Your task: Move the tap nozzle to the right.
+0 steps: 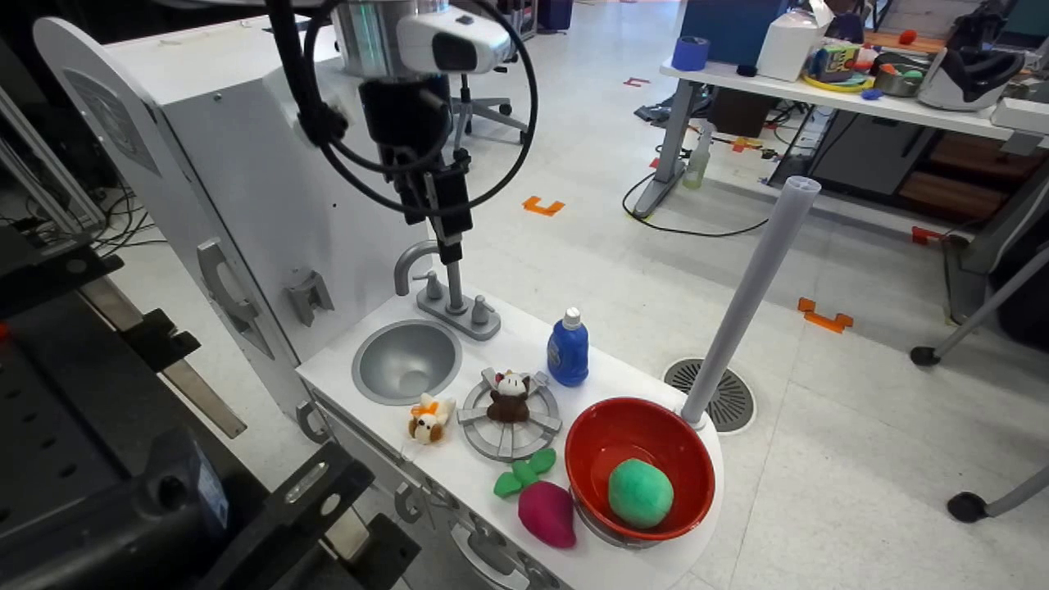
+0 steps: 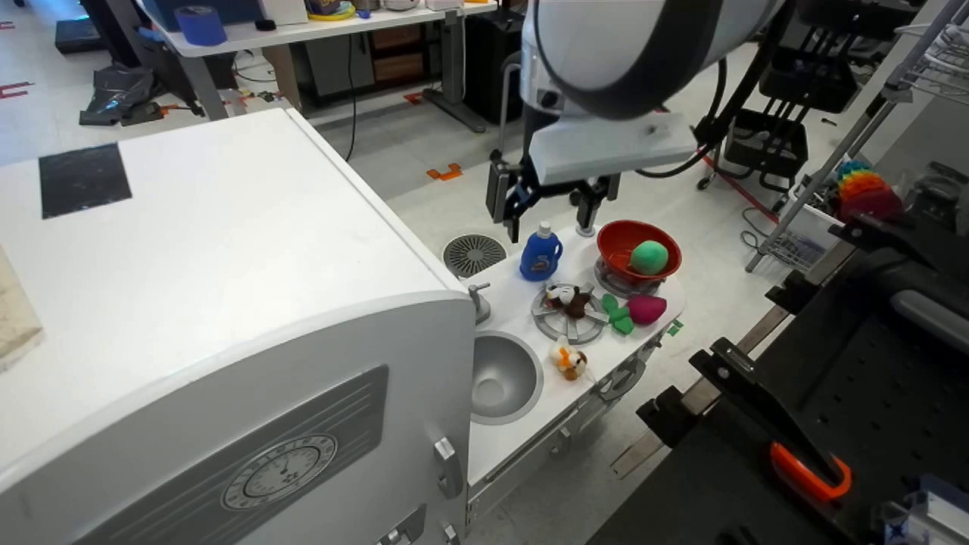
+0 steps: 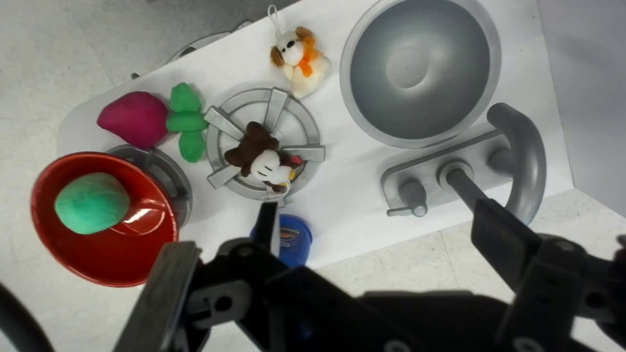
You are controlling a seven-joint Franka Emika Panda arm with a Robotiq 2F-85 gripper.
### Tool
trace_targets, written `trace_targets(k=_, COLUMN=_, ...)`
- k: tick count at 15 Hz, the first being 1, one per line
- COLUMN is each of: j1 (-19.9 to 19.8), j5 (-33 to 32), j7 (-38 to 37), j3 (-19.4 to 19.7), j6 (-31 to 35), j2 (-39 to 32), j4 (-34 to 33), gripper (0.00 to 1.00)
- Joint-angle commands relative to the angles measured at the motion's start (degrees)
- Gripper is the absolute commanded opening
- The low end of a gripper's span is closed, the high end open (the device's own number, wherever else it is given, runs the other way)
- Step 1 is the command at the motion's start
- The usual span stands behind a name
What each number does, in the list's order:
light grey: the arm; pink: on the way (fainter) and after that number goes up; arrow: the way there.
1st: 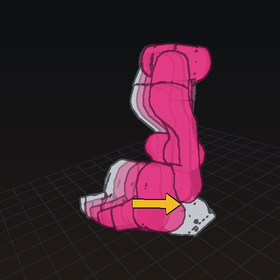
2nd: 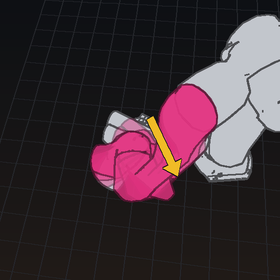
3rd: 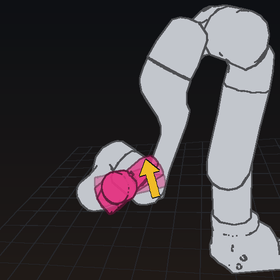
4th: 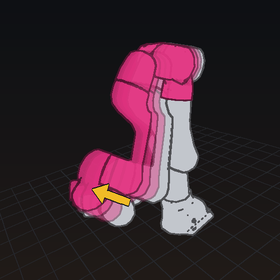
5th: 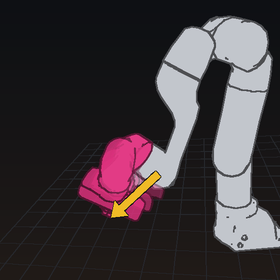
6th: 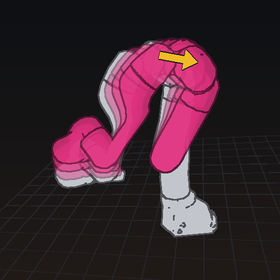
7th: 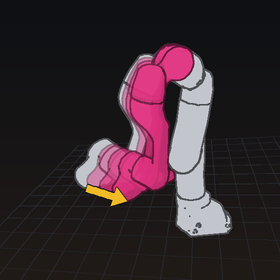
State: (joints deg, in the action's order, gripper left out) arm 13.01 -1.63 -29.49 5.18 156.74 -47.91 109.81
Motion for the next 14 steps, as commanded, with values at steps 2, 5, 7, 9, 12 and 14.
trace_targets(k=2, j1=0.08, j5=1.3, j7=7.24, j3=-2.43, j6=5.02, j2=-6.62, j4=-4.98, gripper=1.0)
trace_targets(k=5, j1=-0.76, j5=1.51, j7=12.05, j3=-4.98, j6=5.92, j2=-10.33, j4=-8.24, gripper=1.0)
trace_targets(k=7, j1=-0.92, j5=1.81, j7=13.7, j3=-5.75, j6=4.88, j2=-12.88, j4=-11.22, gripper=1.0)
trace_targets(k=9, j1=-1.69, j5=2.11, j7=15.58, j3=-6.82, j6=4.46, j2=-15.43, j4=-14.35, gripper=1.0)
trace_targets(k=12, j1=-2.7, j5=2.3, j7=17.92, j3=-8.2, j6=4.78, j2=-19.31, j4=-18.73, gripper=1.0)
trace_targets(k=14, j1=-3.21, j5=2.46, j7=18.85, j3=-8.79, j6=4.86, j2=-21.79, j4=-21.16, gripper=1.0)
